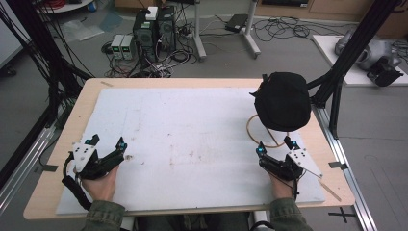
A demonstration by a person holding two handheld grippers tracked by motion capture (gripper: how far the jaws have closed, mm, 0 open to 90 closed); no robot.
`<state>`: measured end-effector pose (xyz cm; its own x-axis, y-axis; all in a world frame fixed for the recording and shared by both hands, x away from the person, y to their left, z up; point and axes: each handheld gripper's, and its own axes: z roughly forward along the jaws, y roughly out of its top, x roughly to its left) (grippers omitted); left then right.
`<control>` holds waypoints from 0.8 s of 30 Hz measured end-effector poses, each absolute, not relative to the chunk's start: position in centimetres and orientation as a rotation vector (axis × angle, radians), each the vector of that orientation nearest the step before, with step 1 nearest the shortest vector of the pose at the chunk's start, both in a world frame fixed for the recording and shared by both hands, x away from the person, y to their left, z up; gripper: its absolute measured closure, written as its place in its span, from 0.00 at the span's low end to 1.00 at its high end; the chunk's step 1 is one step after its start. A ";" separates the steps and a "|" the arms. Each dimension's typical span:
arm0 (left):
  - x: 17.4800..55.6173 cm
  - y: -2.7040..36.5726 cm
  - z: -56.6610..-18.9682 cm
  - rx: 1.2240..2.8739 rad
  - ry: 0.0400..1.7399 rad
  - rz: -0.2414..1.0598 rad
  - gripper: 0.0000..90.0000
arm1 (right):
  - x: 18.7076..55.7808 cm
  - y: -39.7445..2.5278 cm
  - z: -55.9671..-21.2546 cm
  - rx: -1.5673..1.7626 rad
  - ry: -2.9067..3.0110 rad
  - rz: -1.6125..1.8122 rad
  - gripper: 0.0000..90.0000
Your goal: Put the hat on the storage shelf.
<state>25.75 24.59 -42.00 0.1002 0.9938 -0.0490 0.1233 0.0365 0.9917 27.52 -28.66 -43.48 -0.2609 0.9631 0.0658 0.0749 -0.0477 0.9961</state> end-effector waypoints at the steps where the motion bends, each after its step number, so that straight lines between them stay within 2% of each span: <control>1: 25.7 24.7 -42.1 1.309 1.246 1.054 0.19 | 27.5 -28.7 -43.5 1.167 1.427 1.411 0.05; 24: 24.9 26.1 -43.0 1.331 1.257 1.032 0.21 | 27.0 -29.1 -43.5 1.220 1.412 1.347 0.05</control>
